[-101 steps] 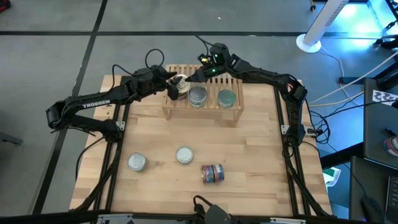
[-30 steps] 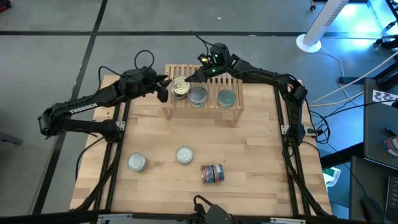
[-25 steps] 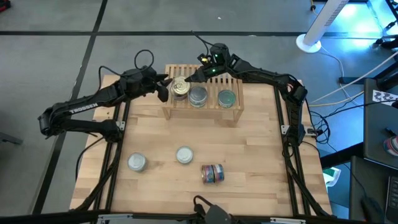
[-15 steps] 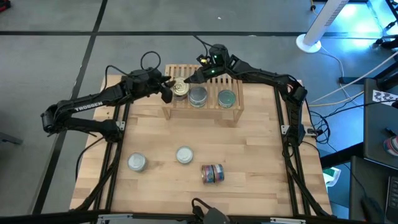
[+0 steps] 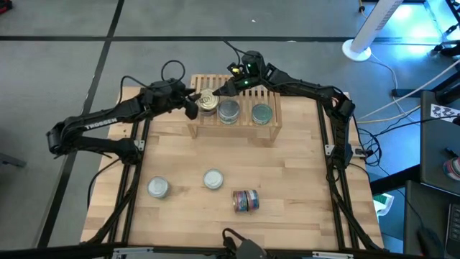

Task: Stack canned seafood by type on shelf
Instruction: Stack the blue-pink tuna can on top of the other blue-pink tuna can on the shelf

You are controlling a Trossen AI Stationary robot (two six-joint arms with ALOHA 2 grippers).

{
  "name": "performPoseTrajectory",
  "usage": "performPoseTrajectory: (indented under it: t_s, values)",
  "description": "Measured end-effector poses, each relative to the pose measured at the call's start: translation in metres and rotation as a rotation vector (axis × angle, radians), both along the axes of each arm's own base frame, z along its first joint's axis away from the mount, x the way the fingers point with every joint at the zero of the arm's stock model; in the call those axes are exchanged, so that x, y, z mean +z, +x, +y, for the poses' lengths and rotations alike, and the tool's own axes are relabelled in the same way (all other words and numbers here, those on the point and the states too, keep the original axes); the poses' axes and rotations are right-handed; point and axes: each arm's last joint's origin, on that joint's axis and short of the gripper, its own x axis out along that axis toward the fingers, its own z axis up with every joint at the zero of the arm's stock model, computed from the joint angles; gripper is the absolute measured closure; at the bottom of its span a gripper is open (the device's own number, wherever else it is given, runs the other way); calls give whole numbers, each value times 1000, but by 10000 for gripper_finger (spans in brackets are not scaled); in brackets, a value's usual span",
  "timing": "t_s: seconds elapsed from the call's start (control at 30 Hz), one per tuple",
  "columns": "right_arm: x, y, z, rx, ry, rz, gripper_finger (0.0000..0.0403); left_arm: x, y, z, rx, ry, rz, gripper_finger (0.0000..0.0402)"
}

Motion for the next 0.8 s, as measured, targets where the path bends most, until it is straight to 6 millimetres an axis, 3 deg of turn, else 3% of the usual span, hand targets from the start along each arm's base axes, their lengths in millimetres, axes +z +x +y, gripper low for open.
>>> performPoseTrajectory:
  t_s: [0.6, 0.8]
  values:
    - [1, 0, 1, 17, 0, -6, 159, -1, -17, -8, 27, -62, 47, 253]
    - [1, 0, 1, 13, 0, -5, 159, 11, -17, -9, 13, 4, -44, 253]
